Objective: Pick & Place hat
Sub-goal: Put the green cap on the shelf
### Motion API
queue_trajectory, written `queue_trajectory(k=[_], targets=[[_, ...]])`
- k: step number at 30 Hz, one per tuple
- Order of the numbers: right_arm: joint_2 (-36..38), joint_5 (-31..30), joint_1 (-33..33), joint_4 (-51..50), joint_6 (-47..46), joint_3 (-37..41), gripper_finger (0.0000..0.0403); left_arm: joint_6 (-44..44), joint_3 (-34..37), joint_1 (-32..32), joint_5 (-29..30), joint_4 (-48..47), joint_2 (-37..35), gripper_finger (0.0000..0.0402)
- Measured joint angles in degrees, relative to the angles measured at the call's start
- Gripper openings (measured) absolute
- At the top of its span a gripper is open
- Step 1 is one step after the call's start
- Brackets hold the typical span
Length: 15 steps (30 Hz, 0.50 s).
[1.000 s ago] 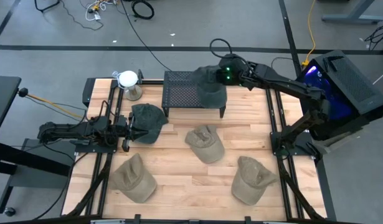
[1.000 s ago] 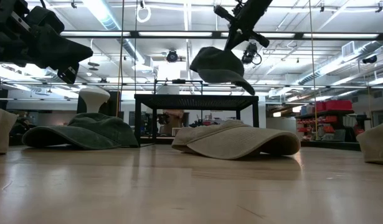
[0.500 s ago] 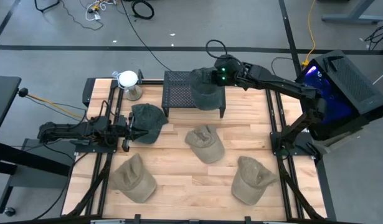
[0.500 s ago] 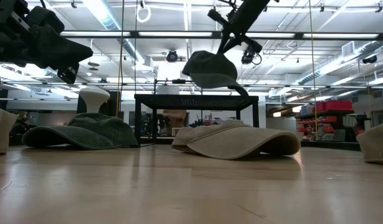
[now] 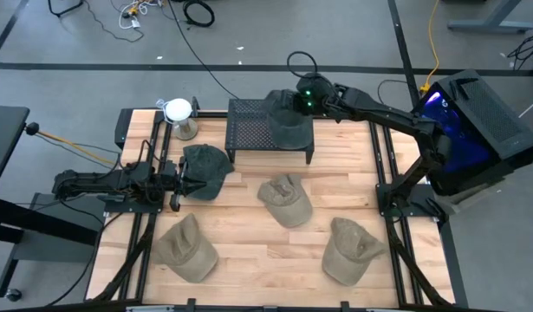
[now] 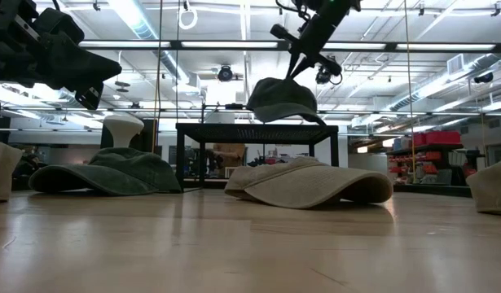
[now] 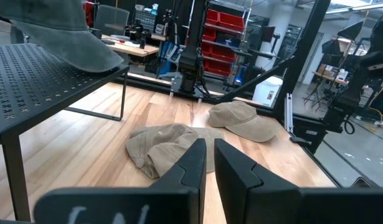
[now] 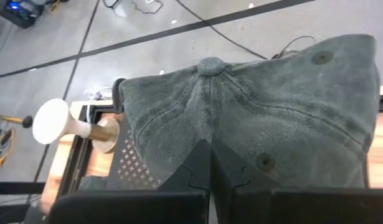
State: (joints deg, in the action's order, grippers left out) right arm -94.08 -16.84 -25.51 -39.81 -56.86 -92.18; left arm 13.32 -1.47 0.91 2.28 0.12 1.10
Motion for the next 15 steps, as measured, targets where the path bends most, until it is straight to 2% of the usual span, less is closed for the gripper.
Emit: queue_trajectory(k=[15], targets=[[-1.8, -0.3, -1.7, -0.9, -6.2, 0.1, 0.0, 0.0, 0.0, 0.0, 0.0, 0.0, 0.0, 0.0039]])
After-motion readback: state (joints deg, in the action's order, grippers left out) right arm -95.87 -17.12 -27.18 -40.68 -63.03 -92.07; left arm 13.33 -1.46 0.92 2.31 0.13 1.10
